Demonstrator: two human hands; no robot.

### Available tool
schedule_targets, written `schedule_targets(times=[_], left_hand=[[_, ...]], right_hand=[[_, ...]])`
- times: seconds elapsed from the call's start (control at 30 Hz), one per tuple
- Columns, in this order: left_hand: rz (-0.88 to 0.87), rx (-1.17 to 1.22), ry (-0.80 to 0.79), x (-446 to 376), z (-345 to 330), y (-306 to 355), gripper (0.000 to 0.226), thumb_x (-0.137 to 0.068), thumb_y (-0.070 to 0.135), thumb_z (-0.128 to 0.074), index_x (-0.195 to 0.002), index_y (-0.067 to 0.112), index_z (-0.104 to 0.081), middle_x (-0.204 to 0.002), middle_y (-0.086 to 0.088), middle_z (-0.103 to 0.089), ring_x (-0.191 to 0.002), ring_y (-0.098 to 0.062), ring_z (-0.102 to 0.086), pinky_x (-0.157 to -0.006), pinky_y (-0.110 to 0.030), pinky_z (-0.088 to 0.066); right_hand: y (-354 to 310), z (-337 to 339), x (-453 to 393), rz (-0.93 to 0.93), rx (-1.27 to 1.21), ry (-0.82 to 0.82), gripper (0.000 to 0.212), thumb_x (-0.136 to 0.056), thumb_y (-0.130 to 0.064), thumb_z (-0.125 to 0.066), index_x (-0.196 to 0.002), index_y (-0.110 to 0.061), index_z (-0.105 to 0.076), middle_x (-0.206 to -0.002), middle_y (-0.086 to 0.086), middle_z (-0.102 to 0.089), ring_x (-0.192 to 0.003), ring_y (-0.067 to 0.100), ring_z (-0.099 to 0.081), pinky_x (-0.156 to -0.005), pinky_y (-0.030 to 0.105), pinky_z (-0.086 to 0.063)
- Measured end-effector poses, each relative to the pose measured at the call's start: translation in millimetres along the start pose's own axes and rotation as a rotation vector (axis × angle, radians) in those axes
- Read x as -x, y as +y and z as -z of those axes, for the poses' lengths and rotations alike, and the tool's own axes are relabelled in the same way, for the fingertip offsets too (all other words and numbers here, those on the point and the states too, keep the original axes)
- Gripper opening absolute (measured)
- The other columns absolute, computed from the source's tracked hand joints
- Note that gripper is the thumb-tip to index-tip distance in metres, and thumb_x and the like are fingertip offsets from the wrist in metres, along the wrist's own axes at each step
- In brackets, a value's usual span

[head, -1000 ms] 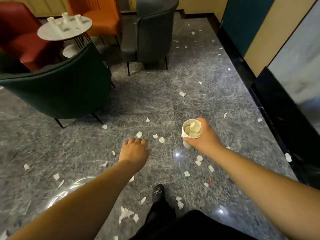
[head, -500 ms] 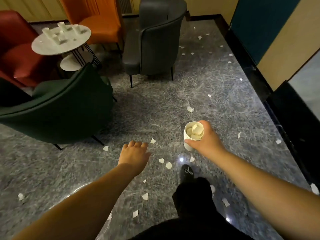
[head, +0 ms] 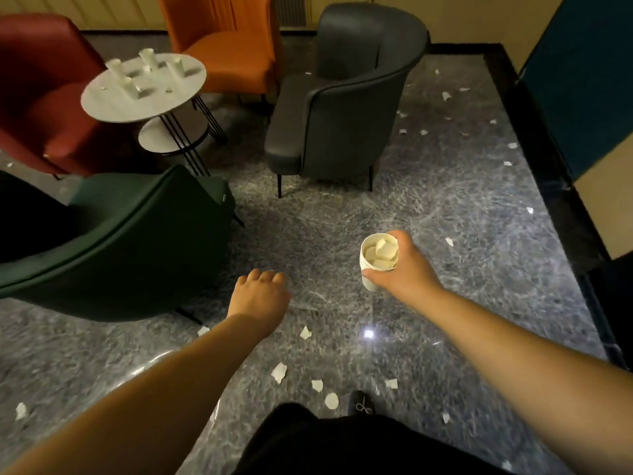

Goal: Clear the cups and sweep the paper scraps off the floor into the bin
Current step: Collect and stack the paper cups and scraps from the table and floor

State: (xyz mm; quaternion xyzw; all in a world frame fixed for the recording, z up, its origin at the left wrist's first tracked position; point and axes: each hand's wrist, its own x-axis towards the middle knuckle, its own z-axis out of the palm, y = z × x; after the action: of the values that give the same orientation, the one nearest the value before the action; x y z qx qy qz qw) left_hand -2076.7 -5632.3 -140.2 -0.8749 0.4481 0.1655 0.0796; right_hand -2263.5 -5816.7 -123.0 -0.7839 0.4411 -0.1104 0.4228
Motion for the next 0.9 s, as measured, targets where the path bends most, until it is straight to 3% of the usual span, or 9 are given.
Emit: schedule_targets(times=[0.17,0.7,0.9], left_hand=[[0.047,0.043,-0.032,-57,22,-19,0.047,-0.103,0.045,-0.033,-0.146,0.028,-0.038,-0.151,0.001,-0.041,-0.14,-0.023,-0.031,-0.113,-0.04,-0.025],[0.003,0.029,-0.01,-296,120,-110,0.048,-0.102,0.044,-0.034,-0.144,0.022,-0.041,-0.148,-0.002,-0.043,-0.138,-0.026,-0.033,-0.11,-0.041,-0.028],[0.05,0.067,-0.017,-367,135,-131,0.049,-0.101,0.046,-0.035,-0.143,0.023,-0.041,-0.148,-0.001,-0.044,-0.138,-0.025,-0.033,-0.11,-0.042,-0.028]], right_hand=[[-27,-9,-75,0.023,0.027,-0.05,0.074,-0.066,-0.035,-0.083,-0.125,-0.028,-0.04,-0.115,-0.004,-0.055,-0.101,0.018,-0.055,-0.077,0.026,-0.042],[-142,-56,-317,0.063,0.017,-0.043,0.068,-0.065,-0.039,-0.082,-0.117,-0.034,-0.039,-0.111,-0.007,-0.056,-0.097,0.018,-0.056,-0.081,0.035,-0.049],[-169,-71,-411,0.097,0.04,-0.121,0.066,-0.067,-0.033,-0.083,-0.119,-0.027,-0.042,-0.115,-0.007,-0.055,-0.097,0.014,-0.052,-0.074,0.024,-0.037]])
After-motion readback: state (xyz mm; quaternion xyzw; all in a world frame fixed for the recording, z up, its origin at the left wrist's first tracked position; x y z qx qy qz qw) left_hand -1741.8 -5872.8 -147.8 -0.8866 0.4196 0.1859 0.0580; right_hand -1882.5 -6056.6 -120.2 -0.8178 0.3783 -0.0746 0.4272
